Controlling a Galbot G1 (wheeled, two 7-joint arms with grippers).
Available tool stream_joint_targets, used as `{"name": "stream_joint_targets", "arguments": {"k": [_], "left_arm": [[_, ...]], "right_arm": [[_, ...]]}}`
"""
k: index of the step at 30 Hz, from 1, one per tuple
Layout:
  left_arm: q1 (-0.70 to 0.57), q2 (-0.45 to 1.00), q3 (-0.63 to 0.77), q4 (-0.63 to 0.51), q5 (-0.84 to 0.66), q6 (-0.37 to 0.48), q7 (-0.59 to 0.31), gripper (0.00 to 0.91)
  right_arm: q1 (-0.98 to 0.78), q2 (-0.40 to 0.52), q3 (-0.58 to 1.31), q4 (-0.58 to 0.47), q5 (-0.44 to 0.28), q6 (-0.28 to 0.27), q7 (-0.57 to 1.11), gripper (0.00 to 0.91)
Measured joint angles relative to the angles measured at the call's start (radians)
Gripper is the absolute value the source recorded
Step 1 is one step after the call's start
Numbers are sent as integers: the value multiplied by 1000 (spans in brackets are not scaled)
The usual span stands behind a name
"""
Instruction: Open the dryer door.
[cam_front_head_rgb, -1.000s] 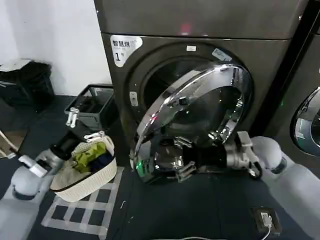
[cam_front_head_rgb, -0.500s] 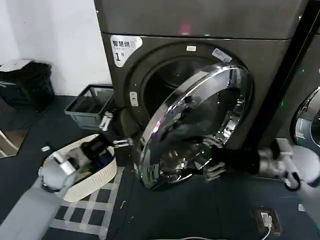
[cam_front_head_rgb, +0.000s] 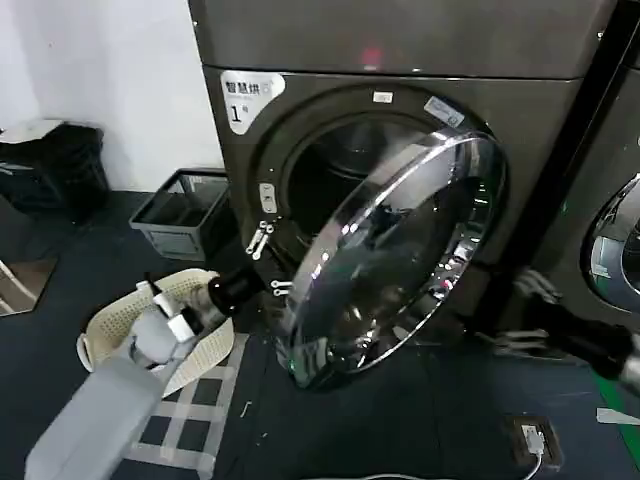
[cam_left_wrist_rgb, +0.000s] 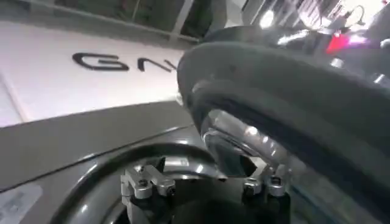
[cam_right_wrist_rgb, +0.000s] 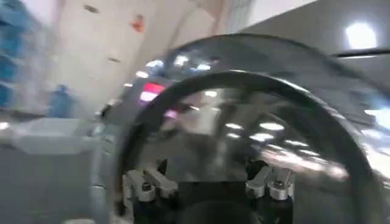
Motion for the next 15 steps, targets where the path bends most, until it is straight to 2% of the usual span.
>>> {"name": "stream_joint_targets", "arguments": {"k": [8,15], "left_arm": [[-45,-28,63,25,-15,-22,0,907],[-93,-60,137,48,-6,-38,-6,907]], "right_arm": [[-263,226,269,80,-86,115,93,907],[-354,456,412,119,-236,128,313,907]]}}
